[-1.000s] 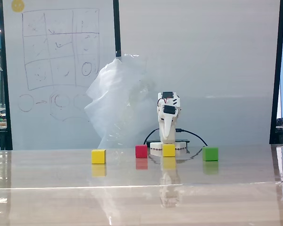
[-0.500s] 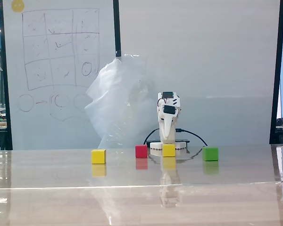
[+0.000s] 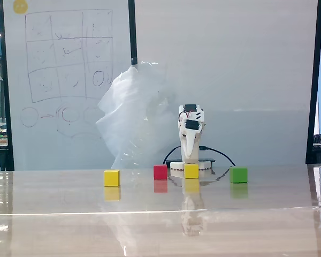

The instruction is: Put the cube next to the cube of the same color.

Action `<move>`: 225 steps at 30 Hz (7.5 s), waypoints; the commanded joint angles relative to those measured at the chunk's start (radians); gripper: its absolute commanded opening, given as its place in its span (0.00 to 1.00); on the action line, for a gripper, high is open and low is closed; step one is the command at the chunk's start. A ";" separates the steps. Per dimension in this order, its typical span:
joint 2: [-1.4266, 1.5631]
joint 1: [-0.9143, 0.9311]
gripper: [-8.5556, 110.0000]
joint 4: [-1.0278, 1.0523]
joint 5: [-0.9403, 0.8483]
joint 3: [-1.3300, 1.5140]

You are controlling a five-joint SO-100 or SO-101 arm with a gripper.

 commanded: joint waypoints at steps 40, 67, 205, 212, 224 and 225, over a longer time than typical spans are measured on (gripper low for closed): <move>0.032 0.005 0.07 -0.002 -0.006 -0.028; -1.347 0.008 0.07 0.367 0.000 -1.075; -2.448 0.482 0.30 0.123 -0.407 -2.189; -2.214 0.494 0.30 0.255 -0.410 -2.180; -1.672 0.196 0.30 0.477 -0.103 -2.046; -1.608 0.149 0.29 0.474 -0.078 -1.997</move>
